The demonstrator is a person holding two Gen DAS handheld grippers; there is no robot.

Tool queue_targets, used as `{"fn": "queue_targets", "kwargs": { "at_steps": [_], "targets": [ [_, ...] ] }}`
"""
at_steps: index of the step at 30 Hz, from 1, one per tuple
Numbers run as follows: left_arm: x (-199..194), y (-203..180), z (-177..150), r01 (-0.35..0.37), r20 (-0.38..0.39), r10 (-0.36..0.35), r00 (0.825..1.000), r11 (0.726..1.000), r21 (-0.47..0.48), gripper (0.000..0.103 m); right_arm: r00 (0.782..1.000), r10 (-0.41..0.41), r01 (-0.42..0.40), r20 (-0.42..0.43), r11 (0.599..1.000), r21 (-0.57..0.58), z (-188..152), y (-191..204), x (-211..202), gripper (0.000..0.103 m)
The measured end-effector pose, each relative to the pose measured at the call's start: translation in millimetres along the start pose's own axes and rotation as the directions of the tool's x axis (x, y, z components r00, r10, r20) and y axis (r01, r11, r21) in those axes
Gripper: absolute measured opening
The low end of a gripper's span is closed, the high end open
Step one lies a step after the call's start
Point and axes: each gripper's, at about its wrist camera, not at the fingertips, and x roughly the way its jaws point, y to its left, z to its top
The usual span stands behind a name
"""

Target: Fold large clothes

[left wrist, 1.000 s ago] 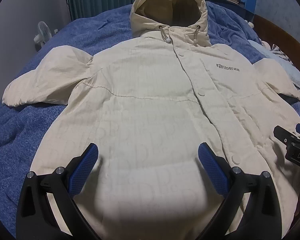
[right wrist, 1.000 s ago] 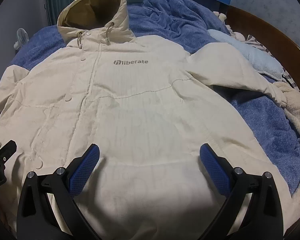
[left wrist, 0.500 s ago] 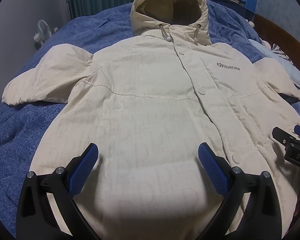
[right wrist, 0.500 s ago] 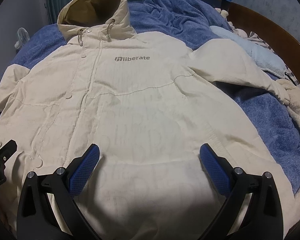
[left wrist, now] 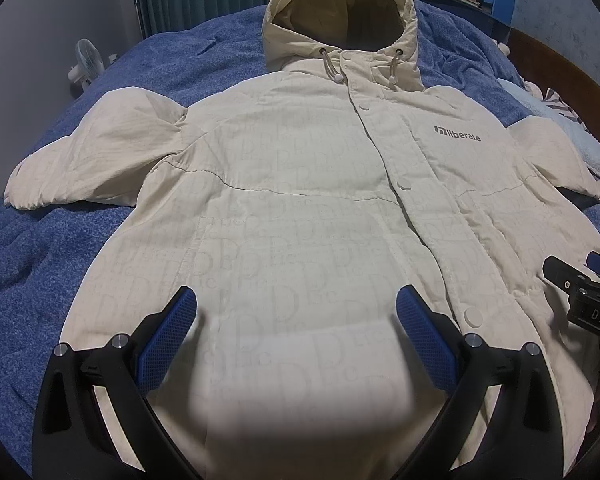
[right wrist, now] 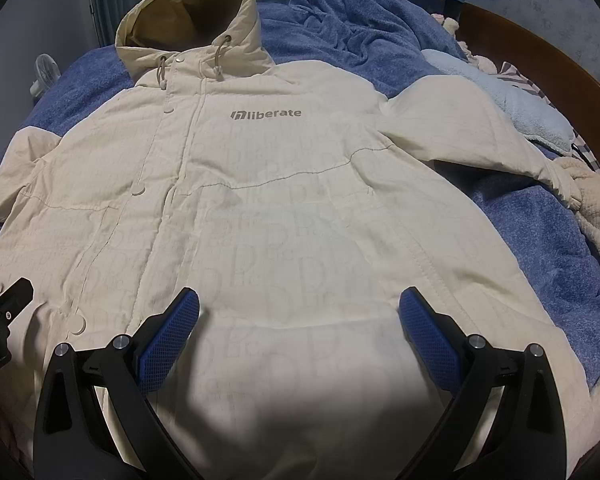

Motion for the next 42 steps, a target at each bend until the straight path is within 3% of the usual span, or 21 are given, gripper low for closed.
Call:
{"fn": "queue_targets", "kwargs": {
  "at_steps": [24,30,35,39,42],
  "targets": [
    [0.1,0.7,-0.7,-0.002,-0.003,0.002,1.0,1.0,0.0,0.095,1.0,-0.005,0.005,0.011,1.0,-0.008,0.2,1.5,-2.0,0.097],
    [0.4,1.5,-1.4,-0.003,-0.005,0.003,1.0,1.0,-0.002,0.095,0.998,0.042,-0.042,0.054,0.999,0.001,3.9,-1.3,-14.1,0.097],
    [-2.7,7.2,1.5,0.037,-0.005,-0.038,0.999,0.999,-0.025,0.095,0.98,0.119,-0.126,0.162,0.991,0.036,23.3,-23.0,-40.0,0.097],
    [-17.0,11.0,12.8,0.022,0.037,-0.022,0.999,1.0,-0.014,0.095,0.967,0.049,-0.075,0.25,0.993,0.095,46.8,-56.6,-55.2,0.097],
    [-31.5,13.8,26.0,0.013,0.089,-0.013,0.996,1.0,0.0,0.095,0.971,-0.011,-0.038,0.238,0.98,0.197,61.8,-96.9,-44.3,0.097]
  ]
}}
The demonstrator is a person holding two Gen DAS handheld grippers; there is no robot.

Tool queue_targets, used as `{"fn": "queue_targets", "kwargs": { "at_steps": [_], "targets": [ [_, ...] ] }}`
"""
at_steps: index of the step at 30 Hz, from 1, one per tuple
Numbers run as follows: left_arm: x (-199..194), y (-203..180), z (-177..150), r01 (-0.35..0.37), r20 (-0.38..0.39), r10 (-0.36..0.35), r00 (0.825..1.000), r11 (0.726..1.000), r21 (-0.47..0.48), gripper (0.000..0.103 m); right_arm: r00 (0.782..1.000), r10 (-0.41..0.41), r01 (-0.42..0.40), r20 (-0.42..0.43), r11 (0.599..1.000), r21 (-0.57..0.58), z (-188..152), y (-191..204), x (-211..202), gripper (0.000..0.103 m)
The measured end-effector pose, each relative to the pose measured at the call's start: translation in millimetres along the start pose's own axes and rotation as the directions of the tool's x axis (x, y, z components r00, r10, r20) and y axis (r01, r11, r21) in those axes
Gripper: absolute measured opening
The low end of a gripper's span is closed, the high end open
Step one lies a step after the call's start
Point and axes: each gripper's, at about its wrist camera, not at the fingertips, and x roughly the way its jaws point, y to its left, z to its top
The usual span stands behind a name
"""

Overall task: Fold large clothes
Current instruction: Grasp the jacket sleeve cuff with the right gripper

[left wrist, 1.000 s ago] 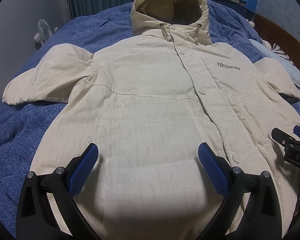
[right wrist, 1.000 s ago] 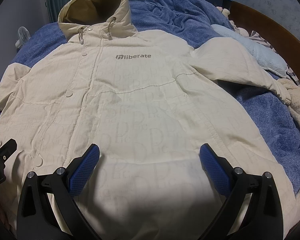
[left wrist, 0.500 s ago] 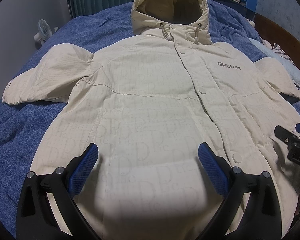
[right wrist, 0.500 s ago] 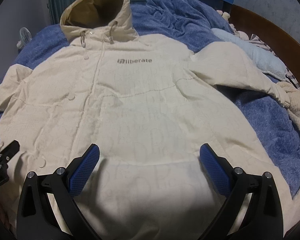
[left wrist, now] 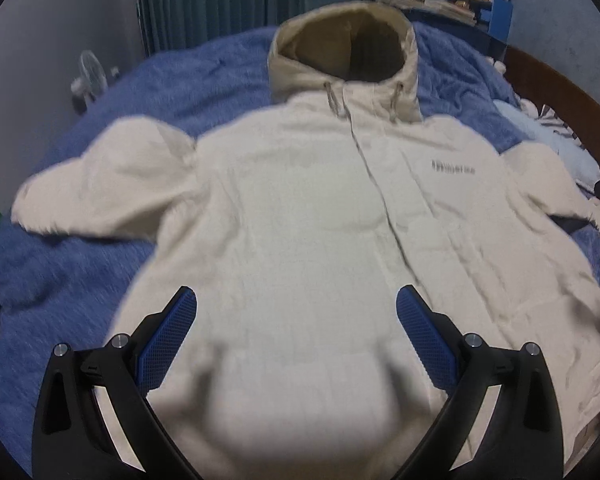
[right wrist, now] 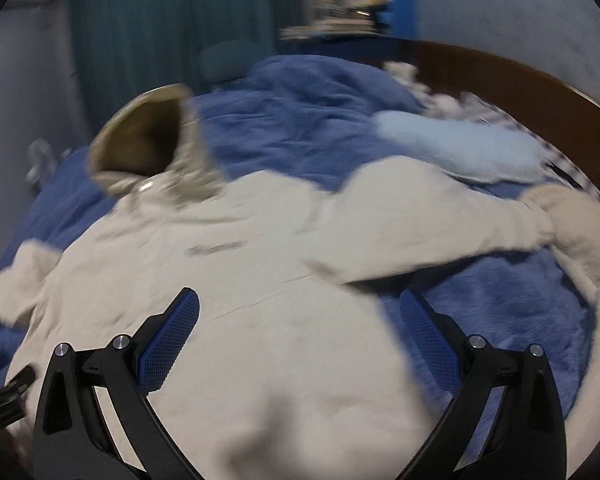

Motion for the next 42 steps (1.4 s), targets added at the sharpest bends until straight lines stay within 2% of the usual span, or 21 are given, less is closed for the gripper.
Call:
{"fn": "queue_targets", "kwargs": {
  "at_steps": [3,6,7,10,13,18,22,24,29,34,36,38,42],
  "targets": [
    [-7.4,2.7,22.7,-0.001,0.05,0.0,0.999,1.0,0.011,0.095,0.995,0.012,0.003,-0.095,0.988,0.154,11.9,-44.6,32.4,0.097],
    [-3.4,6.1,45.3,-0.002,0.049,0.001,0.999,1.0,0.009,0.095,0.979,0.062,0.003,-0.193,0.947,0.322,14.6,-87.8,68.2,0.096],
    [-0.1,8.5,52.2,0.015,0.046,-0.015,0.999,1.0,0.0,0.095,0.974,0.082,-0.001,-0.21,0.932,0.362,13.9,-97.0,79.8,0.094],
    [15.2,15.2,61.2,0.036,0.018,-0.035,0.999,0.999,-0.031,0.095,0.962,0.098,0.007,-0.255,0.925,0.38,11.6,-106.0,107.2,0.078],
    [31.2,19.5,58.3,0.049,-0.017,-0.05,0.999,0.997,-0.055,0.095,0.954,0.131,-0.007,-0.271,0.91,0.414,13.4,-110.0,127.3,0.064],
    [56.8,21.8,37.2,0.043,-0.07,-0.047,0.996,0.998,-0.055,0.095,0.956,0.177,-0.044,-0.234,0.875,0.483,24.2,-126.7,152.1,0.062],
    [70.2,24.3,29.5,0.052,-0.111,-0.058,0.992,0.997,-0.06,0.095,0.961,0.21,-0.074,-0.18,0.822,0.565,30.0,-156.1,162.7,0.047],
    [71.3,23.8,28.7,0.051,-0.105,-0.056,0.993,0.997,-0.055,0.095,0.966,0.216,-0.092,-0.141,0.799,0.595,36.4,-170.1,162.4,0.041],
    [70.8,18.0,32.3,0.048,-0.077,-0.049,0.996,0.999,-0.02,0.095,0.98,0.185,-0.093,-0.077,0.761,0.642,47.4,-204.2,156.3,0.037],
    [72.7,18.9,37.9,0.063,-0.061,-0.064,0.996,0.998,-0.021,0.095,0.98,0.197,-0.123,-0.015,0.668,0.734,38.5,-241.8,161.1,0.036],
    [75.9,21.5,40.1,0.061,-0.059,-0.062,0.996,0.998,-0.029,0.095,0.981,0.191,-0.132,0.01,0.639,0.758,35.2,-248.2,160.0,0.026],
    [79.9,25.3,40.8,0.057,-0.064,-0.06,0.996,0.998,-0.041,0.095,0.986,0.166,-0.119,0.013,0.65,0.75,39.0,-241.8,153.7,0.016],
    [83.7,33.9,43.7,0.043,-0.062,-0.048,0.997,0.996,-0.072,0.095,0.989,0.127,-0.147,0.078,0.734,0.663,63.9,-206.4,114.4,0.014]
  ]
}}
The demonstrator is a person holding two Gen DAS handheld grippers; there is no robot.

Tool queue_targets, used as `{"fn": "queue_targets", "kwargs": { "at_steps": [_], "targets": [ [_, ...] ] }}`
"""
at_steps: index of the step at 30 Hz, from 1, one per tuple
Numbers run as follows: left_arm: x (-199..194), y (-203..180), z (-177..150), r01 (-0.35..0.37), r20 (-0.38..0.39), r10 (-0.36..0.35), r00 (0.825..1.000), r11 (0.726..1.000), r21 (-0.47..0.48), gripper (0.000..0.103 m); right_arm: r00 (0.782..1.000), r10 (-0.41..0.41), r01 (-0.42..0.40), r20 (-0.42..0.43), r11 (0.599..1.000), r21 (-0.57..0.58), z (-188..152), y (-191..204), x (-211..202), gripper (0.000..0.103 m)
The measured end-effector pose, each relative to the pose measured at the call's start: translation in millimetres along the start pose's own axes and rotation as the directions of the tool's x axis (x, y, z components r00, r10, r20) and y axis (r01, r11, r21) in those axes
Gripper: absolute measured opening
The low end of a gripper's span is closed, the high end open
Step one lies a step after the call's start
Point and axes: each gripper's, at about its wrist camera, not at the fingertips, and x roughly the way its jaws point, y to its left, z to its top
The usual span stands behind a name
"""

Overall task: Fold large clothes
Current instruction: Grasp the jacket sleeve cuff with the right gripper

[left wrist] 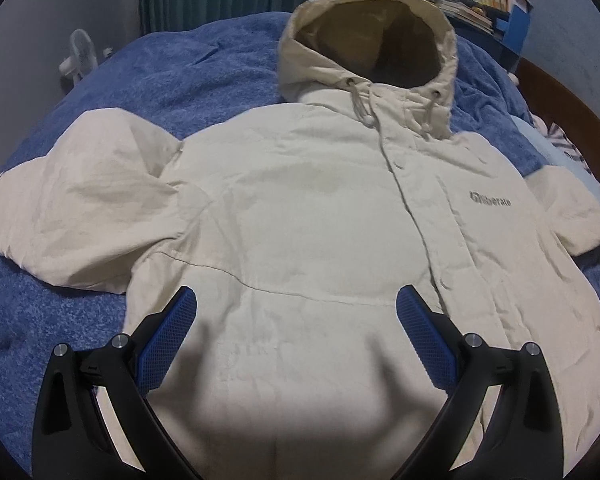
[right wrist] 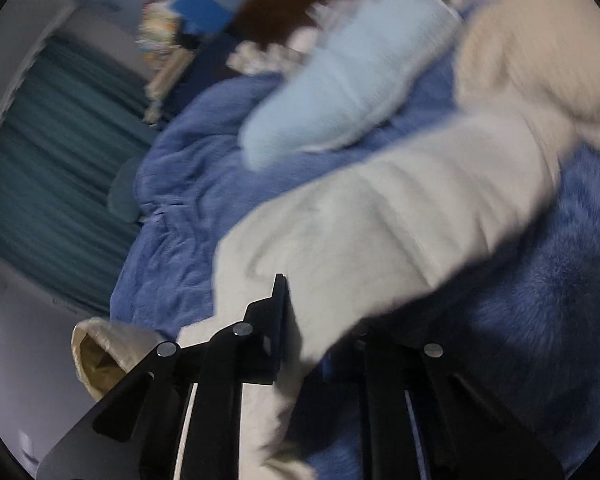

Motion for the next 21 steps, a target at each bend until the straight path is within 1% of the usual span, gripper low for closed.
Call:
{"fn": "queue_targets", "kwargs": {
  "at_steps": [2,4,5,6,8,9,10,11,13,15,17,18,19,20,21],
  "targets": [
    [0.2,3.7,3.0,-0.03,0.014,0.03,0.999,1.0,-0.002,0.095,0.999,0.039,-0.037,0.022,0.995,-0.091,-12.7,36.7,-19.2,0.012],
    [0.3,8.5,5.5,-0.059,0.025,0.059,0.998,0.998,-0.008,0.095,0.997,0.072,-0.067,0.024,0.985,-0.161,-26.8,63.7,-34.4,0.011],
    [0.3,11.7,5.7,-0.061,0.024,0.062,0.998,0.998,-0.016,0.095,0.995,0.098,-0.094,0.009,0.974,-0.207,-41.6,83.9,-41.4,0.011],
    [0.4,14.9,6.2,-0.058,0.021,0.059,0.998,0.998,-0.029,0.095,0.994,0.113,-0.112,-0.008,0.966,-0.232,-51.7,95.4,-42.9,0.011],
    [0.1,20.9,7.1,-0.037,0.014,0.038,0.999,0.997,-0.062,0.095,0.987,0.146,-0.161,-0.071,0.945,-0.286,-78.8,121.9,-39.7,0.011],
    [-0.3,22.2,6.7,-0.031,0.013,0.032,0.999,0.997,-0.069,0.095,0.98,0.159,-0.19,-0.122,0.927,-0.323,-97.9,136.4,-35.5,0.011],
    [-1.2,22.7,6.6,-0.027,0.015,0.028,0.999,0.997,-0.072,0.095,0.972,0.163,-0.214,-0.168,0.91,-0.354,-115.6,149.1,-30.3,0.011],
    [-2.2,21.8,6.0,-0.029,0.018,0.03,0.999,0.997,-0.07,0.095,0.959,0.161,-0.245,-0.234,0.887,-0.392,-140.2,162.4,-21.2,0.011],
    [-4.5,18.7,5.7,-0.037,0.028,0.039,0.999,0.998,-0.056,0.095,0.94,0.138,-0.272,-0.311,0.856,-0.44,-175.4,177.7,-8.4,0.012],
    [-6.5,15.8,4.5,-0.039,0.037,0.04,0.998,0.998,-0.041,0.095,0.917,0.082,-0.281,-0.389,0.826,-0.489,-211.3,186.1,13.4,0.021],
    [-7.1,11.7,3.3,-0.028,0.042,0.029,0.999,0.999,-0.023,0.095,0.904,0.02,-0.271,-0.427,0.799,-0.537,-233.5,187.3,29.0,0.036],
    [-6.7,8.9,1.9,-0.02,0.04,0.02,0.999,1.0,-0.011,0.095,0.896,-0.028,-0.255,-0.443,0.784,-0.566,-241.9,187.5,37.1,0.038],
    [-6.4,5.7,0.4,-0.011,0.036,0.011,0.999,1.0,0.003,0.095,0.894,-0.051,-0.242,-0.445,0.781,-0.575,-245.0,186.5,37.2,0.038],
    [-7.4,2.0,-1.3,-0.004,0.033,0.004,0.999,1.0,0.016,0.095,0.896,-0.062,-0.23,-0.44,0.783,-0.578,-246.7,184.8,34.1,0.041],
    [-9.0,-2.6,-2.3,0.009,0.029,-0.009,1.0,0.999,0.032,0.095,0.902,-0.051,-0.227,-0.43,0.789,-0.571,-244.6,184.0,24.1,0.045]
  ]
}}
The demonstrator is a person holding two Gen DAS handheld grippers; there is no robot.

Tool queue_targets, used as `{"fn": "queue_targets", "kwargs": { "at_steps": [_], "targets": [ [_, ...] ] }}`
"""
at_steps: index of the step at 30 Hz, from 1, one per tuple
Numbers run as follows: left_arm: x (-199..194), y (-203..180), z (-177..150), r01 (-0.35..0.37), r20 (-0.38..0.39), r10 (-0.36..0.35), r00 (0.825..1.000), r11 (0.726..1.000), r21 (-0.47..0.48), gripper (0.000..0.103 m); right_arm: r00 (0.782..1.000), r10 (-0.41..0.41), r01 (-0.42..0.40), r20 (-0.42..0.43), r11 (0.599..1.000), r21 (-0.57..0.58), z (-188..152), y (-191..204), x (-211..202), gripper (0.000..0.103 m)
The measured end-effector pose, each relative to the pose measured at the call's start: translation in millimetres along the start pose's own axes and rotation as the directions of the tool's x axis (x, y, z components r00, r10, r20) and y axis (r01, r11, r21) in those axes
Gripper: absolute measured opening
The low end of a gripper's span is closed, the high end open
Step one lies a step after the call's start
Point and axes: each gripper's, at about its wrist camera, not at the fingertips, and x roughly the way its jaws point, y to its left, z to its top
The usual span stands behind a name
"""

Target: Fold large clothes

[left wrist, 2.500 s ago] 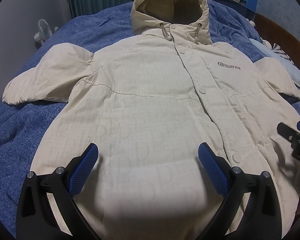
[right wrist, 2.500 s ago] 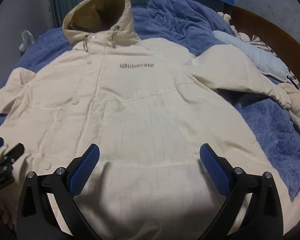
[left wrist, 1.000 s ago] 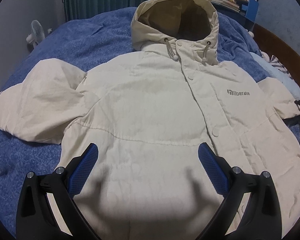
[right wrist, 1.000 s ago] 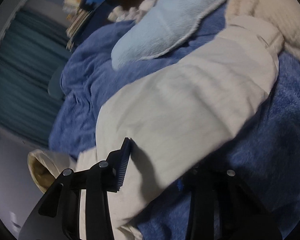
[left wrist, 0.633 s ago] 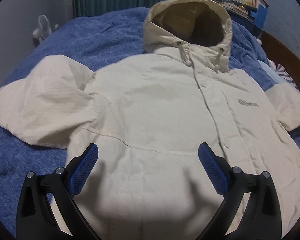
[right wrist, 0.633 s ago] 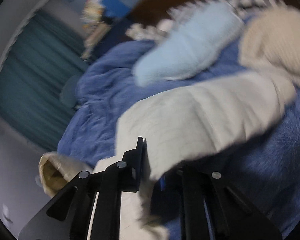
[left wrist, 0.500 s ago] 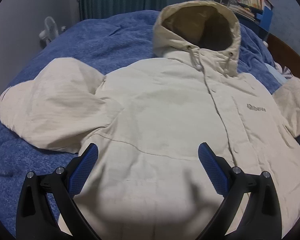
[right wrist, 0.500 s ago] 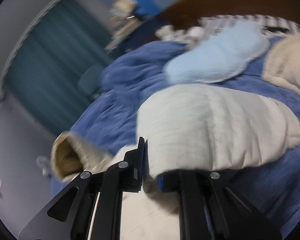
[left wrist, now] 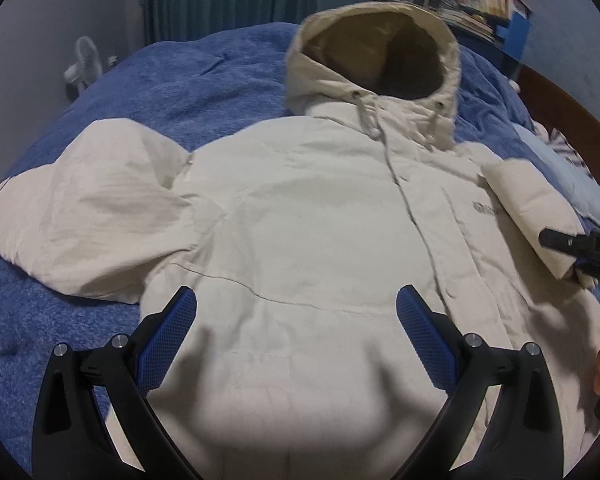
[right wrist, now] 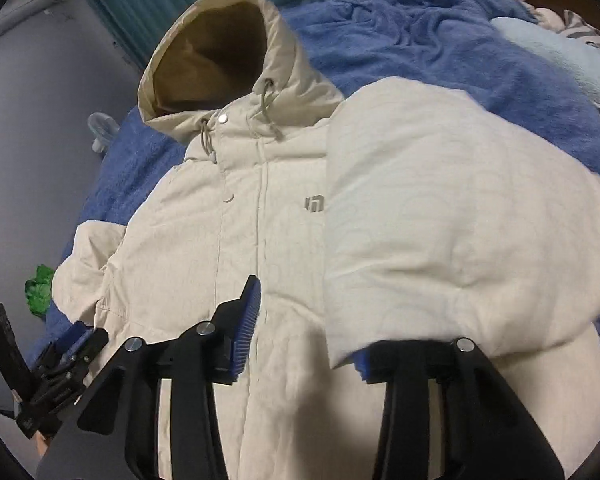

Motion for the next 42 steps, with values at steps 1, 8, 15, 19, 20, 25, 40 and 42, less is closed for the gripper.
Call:
{"fn": "queue_targets", "kwargs": {
  "at_steps": [1,8,15,19,20,25,40,42],
  "targets": [
    [-2.6,-3.9,-0.7,0.017,0.003,-0.017,1.0,1.0,0.009,0.095,1.0,0.01,-0.011,0.025,1.0,0.013,-3.1,0.8,-14.5,0.06],
    [-36.6,-97.3,4.1,0.227,0.009,-0.233,0.972,0.953,0.202,0.095,0.982,-0.059,0.037,0.178,0.992,0.121,-7.5,-37.3,-105.4,0.082],
    [-36.6,-235.3,18.2,0.361,-0.034,-0.38,0.924,0.843,0.398,0.095,0.935,-0.123,0.001,0.334,0.939,0.343,11.5,-124.8,-179.4,0.082],
    [-19.2,-305.1,14.6,0.412,-0.102,-0.422,0.901,0.756,0.508,0.087,0.91,-0.138,-0.04,0.39,0.908,0.416,11.9,-163.5,-206.7,0.084],
    [-11.8,-318.6,11.4,0.418,-0.127,-0.419,0.899,0.736,0.533,0.085,0.908,-0.133,-0.056,0.397,0.902,0.428,11.3,-171.7,-211.3,0.085],
    [30.7,-376.8,-13.2,0.36,-0.199,-0.314,0.929,0.63,0.688,0.077,0.906,-0.115,-0.099,0.408,0.879,0.466,15.0,-190.2,-209.9,0.086],
    [18.2,-332.4,15.9,0.315,-0.056,-0.359,0.932,0.722,0.616,0.007,0.921,-0.102,-0.073,0.376,0.903,0.424,21.2,-167.1,-183.5,0.086],
    [2.7,-306.2,27.8,0.327,-0.025,-0.38,0.924,0.759,0.562,0.007,0.919,-0.116,-0.056,0.377,0.908,0.416,21.2,-162.6,-182.6,0.086]
  ]
}}
